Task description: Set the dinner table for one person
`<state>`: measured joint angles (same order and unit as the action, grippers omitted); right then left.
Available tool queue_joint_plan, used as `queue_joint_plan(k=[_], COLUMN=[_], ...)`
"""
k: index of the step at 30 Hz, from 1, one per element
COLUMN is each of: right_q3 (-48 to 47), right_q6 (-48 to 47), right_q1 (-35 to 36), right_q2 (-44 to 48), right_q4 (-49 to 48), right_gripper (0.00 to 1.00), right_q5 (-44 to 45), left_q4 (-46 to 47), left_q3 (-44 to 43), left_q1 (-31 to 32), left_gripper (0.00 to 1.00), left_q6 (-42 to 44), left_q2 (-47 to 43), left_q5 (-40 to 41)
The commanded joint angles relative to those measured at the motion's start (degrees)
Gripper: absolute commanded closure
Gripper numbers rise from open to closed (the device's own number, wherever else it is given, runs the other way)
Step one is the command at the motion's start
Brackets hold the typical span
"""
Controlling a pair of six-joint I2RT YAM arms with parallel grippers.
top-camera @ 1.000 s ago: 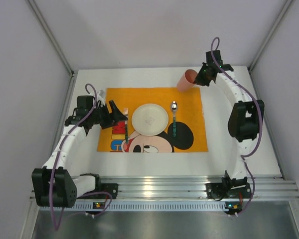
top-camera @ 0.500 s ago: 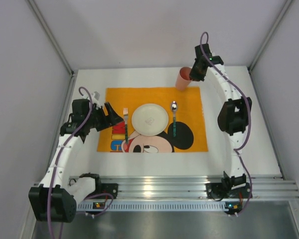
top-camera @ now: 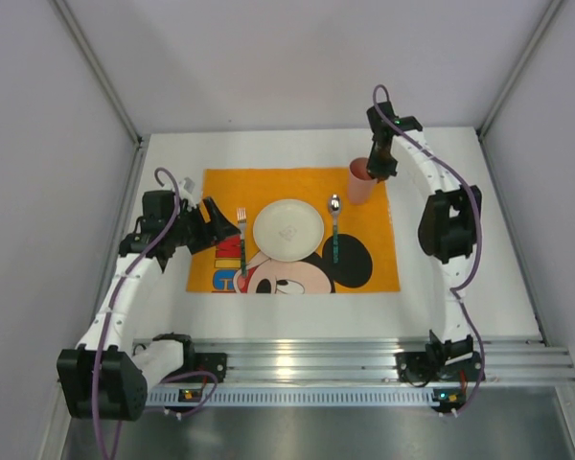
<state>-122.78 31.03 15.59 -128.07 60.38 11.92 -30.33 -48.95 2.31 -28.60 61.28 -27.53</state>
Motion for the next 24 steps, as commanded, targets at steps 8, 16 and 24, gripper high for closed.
queue_joint_plan(k=[8, 16, 24], right_q3=[6.0, 5.0, 20.9], right_q6=[-0.4, -3.2, -6.4], right_q1=[0.8, 1.5, 3.9], right_q2=[6.6, 15.6, 36.8], right_q4=[-5.0, -3.0, -8.6], right_gripper=[0.27, 0.0, 0.0], right_q5=[0.9, 1.8, 1.1], left_q4=[1.3, 0.0, -5.4], left_q3=[0.6, -0.8, -9.8], left_q1=[0.1, 0.1, 0.1], left_gripper=[0.2, 0.2, 0.19], left_q6=[0.3, 1.2, 1.0], left_q2=[-3.0, -2.7, 3.0], left_q5=[-0.4, 0.3, 12.4])
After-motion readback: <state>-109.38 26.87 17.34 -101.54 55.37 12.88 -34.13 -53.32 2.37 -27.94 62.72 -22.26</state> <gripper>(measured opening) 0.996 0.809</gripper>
